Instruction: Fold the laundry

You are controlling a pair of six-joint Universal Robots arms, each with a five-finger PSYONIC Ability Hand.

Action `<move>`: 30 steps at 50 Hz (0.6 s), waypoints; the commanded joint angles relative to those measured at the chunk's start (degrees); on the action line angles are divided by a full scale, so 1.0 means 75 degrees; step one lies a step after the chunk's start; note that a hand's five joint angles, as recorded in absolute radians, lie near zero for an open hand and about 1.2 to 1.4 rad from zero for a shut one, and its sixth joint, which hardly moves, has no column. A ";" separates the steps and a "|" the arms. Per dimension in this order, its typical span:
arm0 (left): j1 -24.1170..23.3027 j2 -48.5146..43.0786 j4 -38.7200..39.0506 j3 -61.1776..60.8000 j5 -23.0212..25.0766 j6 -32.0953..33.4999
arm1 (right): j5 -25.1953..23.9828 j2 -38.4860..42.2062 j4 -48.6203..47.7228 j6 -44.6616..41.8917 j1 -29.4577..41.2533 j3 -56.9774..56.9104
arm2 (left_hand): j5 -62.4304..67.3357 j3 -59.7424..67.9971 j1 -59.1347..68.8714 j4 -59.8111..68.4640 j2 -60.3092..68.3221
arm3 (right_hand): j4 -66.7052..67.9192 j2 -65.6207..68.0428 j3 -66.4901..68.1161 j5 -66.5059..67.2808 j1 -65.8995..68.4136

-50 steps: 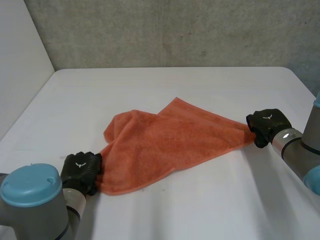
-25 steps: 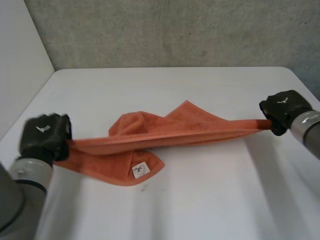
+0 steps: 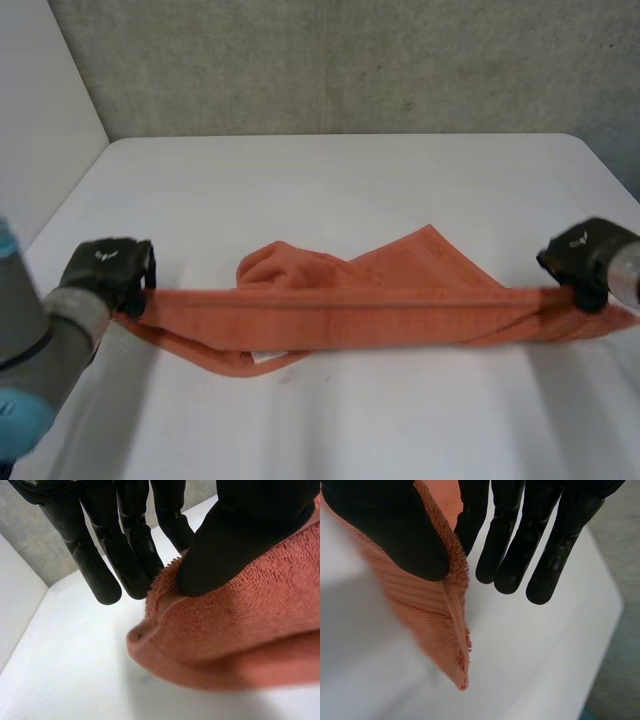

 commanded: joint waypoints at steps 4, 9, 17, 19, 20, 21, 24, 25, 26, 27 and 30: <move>-0.0204 -0.1211 0.1513 0.4555 -0.0046 0.0327 | 0.1016 0.1210 -0.3309 0.1086 0.1042 -0.4323 | 0.1483 0.1379 0.1618 0.1368 0.1368 | 0.1549 0.1645 0.1551 0.1839 0.3229; -0.0310 -0.0849 0.3584 0.5439 -0.0081 0.0210 | 0.1040 0.0779 -0.5430 0.1871 0.1054 -0.4949 | 0.1483 0.1379 0.1618 0.1368 0.1368 | 0.1549 0.1645 0.1551 0.1839 0.3229; -0.0450 -0.0425 0.4601 0.4845 -0.0093 0.0140 | 0.0970 0.0120 -0.5988 0.2155 0.1100 -0.4003 | 0.1483 0.1379 0.1618 0.1368 0.1368 | 0.1549 0.1645 0.1551 0.1839 0.3229; -0.0462 -0.0413 0.4507 0.4564 -0.0093 0.0140 | 0.0946 0.0120 -0.5870 0.2143 0.1101 -0.3708 | 0.1483 0.1379 0.1618 0.1368 0.1368 | 0.1549 0.1645 0.1551 0.1839 0.3229; -0.0451 -0.0437 0.4436 0.4283 -0.0093 0.0140 | 0.0888 0.0120 -0.5754 0.2167 0.1077 -0.3395 | 0.1483 0.1379 0.1618 0.1368 0.1368 | 0.1549 0.1645 0.1551 0.1839 0.3229; -0.0450 -0.0437 0.4436 0.4280 -0.0093 0.0140 | 0.0888 0.0120 -0.5753 0.2167 0.1077 -0.3391 | 0.1483 0.1379 0.1618 0.1368 0.1368 | 0.1549 0.1645 0.1551 0.1839 0.3229; -0.0439 -0.0519 0.4412 0.3659 -0.0093 0.0128 | 0.0642 0.0120 -0.5589 0.2190 0.1007 -0.2759 | 0.1483 0.1379 0.1618 0.1368 0.1368 | 0.1549 0.1645 0.1551 0.1839 0.3229; -0.0427 -0.0565 0.4412 0.3334 -0.0081 0.0116 | 0.0514 0.0120 -0.5554 0.2202 0.0995 -0.2457 | 0.1483 0.1379 0.1618 0.1368 0.1368 | 0.1549 0.1645 0.1551 0.1839 0.3229; -0.0427 -0.0635 0.4412 0.2994 -0.0069 0.0104 | 0.0432 0.0143 -0.5496 0.2202 0.0984 -0.2141 | 0.1483 0.1379 0.1618 0.1368 0.1368 | 0.1549 0.1645 0.1551 0.1839 0.3229; -0.0427 -0.0636 0.4412 0.2991 -0.0069 0.0104 | 0.0431 0.0143 -0.5495 0.2202 0.0984 -0.2137 | 0.1483 0.1379 0.1618 0.1368 0.1368 | 0.1549 0.1645 0.1551 0.1839 0.3229; -0.0427 -0.0997 0.4436 0.2338 -0.0023 0.0128 | 0.0349 0.0225 -0.5366 0.2155 0.0984 -0.1434 | 0.1483 0.1379 0.1618 0.1368 0.1368 | 0.1549 0.1645 0.1551 0.1839 0.3229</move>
